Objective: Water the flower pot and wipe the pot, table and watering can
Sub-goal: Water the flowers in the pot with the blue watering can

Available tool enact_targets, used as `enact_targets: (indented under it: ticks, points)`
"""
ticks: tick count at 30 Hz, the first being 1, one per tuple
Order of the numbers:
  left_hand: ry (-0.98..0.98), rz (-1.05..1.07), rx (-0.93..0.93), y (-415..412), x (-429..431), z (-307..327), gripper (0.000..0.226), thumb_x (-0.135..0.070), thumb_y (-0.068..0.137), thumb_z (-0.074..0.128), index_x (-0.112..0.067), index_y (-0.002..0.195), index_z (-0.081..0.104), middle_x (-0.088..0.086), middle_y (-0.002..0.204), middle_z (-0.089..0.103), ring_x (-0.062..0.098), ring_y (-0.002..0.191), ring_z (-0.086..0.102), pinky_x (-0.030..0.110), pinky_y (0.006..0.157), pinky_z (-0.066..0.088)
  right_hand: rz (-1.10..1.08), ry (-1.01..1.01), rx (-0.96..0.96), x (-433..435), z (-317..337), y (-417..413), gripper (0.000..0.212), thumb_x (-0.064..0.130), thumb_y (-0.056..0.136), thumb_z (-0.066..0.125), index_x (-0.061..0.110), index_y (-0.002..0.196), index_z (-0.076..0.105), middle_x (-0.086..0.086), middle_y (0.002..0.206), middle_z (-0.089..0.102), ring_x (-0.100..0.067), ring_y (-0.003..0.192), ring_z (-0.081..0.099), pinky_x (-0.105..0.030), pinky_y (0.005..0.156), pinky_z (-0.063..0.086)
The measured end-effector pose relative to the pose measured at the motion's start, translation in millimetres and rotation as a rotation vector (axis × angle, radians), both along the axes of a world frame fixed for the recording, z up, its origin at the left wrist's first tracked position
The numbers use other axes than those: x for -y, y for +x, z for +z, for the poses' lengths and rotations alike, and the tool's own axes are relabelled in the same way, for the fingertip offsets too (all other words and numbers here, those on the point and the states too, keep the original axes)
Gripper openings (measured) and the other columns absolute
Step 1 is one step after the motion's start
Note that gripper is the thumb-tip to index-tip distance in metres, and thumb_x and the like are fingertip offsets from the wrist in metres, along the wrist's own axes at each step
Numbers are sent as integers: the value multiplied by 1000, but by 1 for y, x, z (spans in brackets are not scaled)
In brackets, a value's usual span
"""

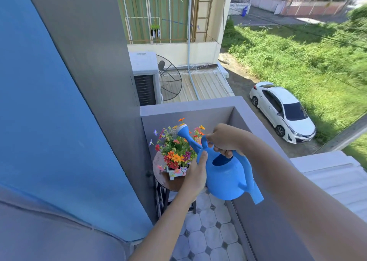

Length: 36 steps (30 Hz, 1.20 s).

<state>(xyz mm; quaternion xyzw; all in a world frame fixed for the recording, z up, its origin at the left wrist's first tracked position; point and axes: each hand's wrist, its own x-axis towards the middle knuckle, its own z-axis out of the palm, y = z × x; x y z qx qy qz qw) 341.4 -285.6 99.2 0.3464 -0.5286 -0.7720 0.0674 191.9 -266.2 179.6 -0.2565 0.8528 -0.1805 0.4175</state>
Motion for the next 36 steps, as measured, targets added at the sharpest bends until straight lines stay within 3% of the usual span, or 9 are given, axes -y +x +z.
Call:
enact_targets:
  ticks: [6, 11, 16, 22, 28, 33, 36]
  points:
    - [-89, -133, -79, -11, -20, 6, 53, -60, 106, 32, -25, 137, 57, 0, 132, 68, 22, 124, 61, 43, 102, 46, -53, -20, -32, -33, 13, -10, 19, 5, 102, 43, 0, 102, 62, -11, 68, 41, -22, 51, 30, -29, 48, 26]
    - [18, -180, -23, -13, -40, 16, 49, -62, 104, 34, -33, 140, 51, -4, 136, 62, 24, 125, 58, 50, 87, 56, -57, 18, -51, -60, 21, -13, 18, 0, 101, 44, -2, 98, 61, -16, 72, 49, -23, 51, 33, -29, 48, 27]
    - [-20, -211, -4, -10, -48, 16, 47, -67, 103, 35, -44, 142, 46, -9, 137, 61, 24, 124, 59, 55, 93, 56, -30, 47, -96, -76, 32, -6, 24, 6, 104, 43, -5, 98, 63, -15, 72, 49, -23, 50, 36, -29, 47, 30]
    - [18, -200, -3, 7, -50, 14, 49, -69, 101, 38, -44, 142, 47, -10, 140, 60, 25, 125, 59, 52, 90, 58, -31, 60, -22, -76, 39, 8, 30, 17, 107, 43, -4, 102, 65, -11, 71, 44, -21, 50, 32, -28, 47, 29]
    - [-31, -148, -17, 28, -33, 8, 55, -68, 103, 34, -40, 149, 41, -8, 141, 57, 25, 129, 52, 48, 86, 47, 8, 23, 11, -55, 43, 28, 35, 23, 109, 41, -3, 107, 65, -7, 70, 38, -19, 50, 28, -28, 47, 26]
    - [-170, -118, -42, 38, -13, 3, 56, -69, 103, 28, -41, 148, 46, -12, 141, 59, 17, 134, 50, 42, 106, 40, 74, 4, -4, -28, 38, 34, 30, 17, 108, 41, -2, 109, 64, -10, 69, 40, -21, 50, 29, -29, 48, 26]
    - [-192, -130, -44, 39, -1, 4, 54, -68, 103, 27, -42, 144, 50, -13, 139, 62, 16, 131, 52, 42, 107, 37, 96, 10, -16, -13, 31, 33, 28, 14, 107, 40, 0, 111, 64, -10, 71, 40, -21, 52, 27, -30, 49, 25]
